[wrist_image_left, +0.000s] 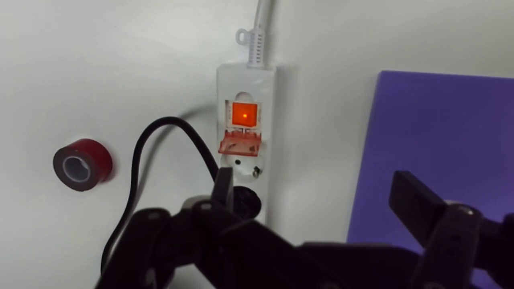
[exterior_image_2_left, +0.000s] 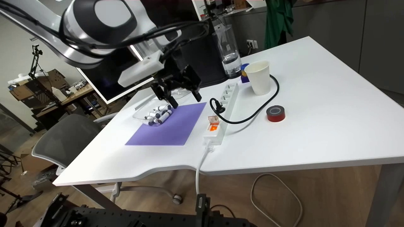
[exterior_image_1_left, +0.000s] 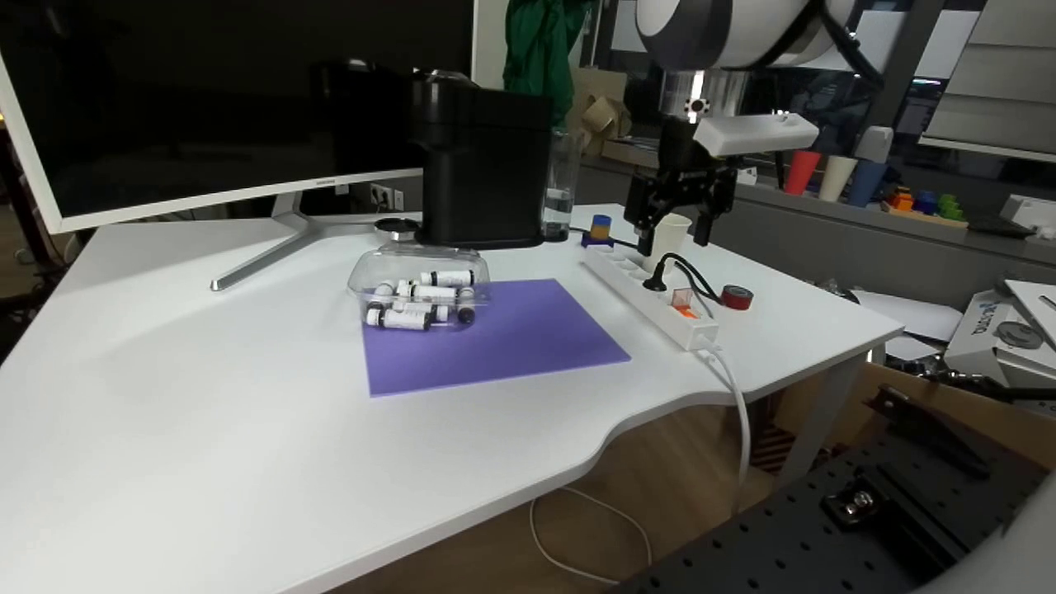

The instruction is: Switch off the extension cord

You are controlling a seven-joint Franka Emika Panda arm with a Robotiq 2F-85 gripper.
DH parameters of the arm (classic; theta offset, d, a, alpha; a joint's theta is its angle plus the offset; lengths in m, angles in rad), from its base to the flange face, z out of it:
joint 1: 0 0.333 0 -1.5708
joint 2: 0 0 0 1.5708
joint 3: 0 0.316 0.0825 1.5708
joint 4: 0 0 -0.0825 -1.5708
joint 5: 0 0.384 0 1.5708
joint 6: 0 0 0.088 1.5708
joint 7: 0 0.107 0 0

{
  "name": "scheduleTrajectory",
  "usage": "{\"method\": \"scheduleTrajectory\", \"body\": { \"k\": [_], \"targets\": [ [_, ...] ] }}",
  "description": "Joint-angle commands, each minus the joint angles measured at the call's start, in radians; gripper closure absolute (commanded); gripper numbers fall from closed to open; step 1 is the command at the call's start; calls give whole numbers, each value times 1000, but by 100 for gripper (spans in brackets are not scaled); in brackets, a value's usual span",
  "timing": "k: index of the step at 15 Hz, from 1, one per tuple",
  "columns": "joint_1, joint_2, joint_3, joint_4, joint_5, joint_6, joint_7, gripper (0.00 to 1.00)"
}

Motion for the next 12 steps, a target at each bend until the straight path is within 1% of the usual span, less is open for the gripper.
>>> {"method": "scheduleTrajectory", "body": {
  "k": [1, 6, 7, 8, 10, 11, 12],
  "targets": [
    [5, 15, -9, 2, 0, 5, -2, 0],
    [11, -1, -1, -21, 5, 31, -16, 0],
    [7, -1, 1, -26, 14, 41, -26, 25],
    [3, 1, 0, -30, 18, 49, -35, 28],
    [-8, 6, 0, -36, 34, 57, -69, 40],
    [-13, 9, 0, -39, 37, 64, -84, 49],
    [-20, 12, 1, -42, 45, 69, -102, 55]
  ]
}}
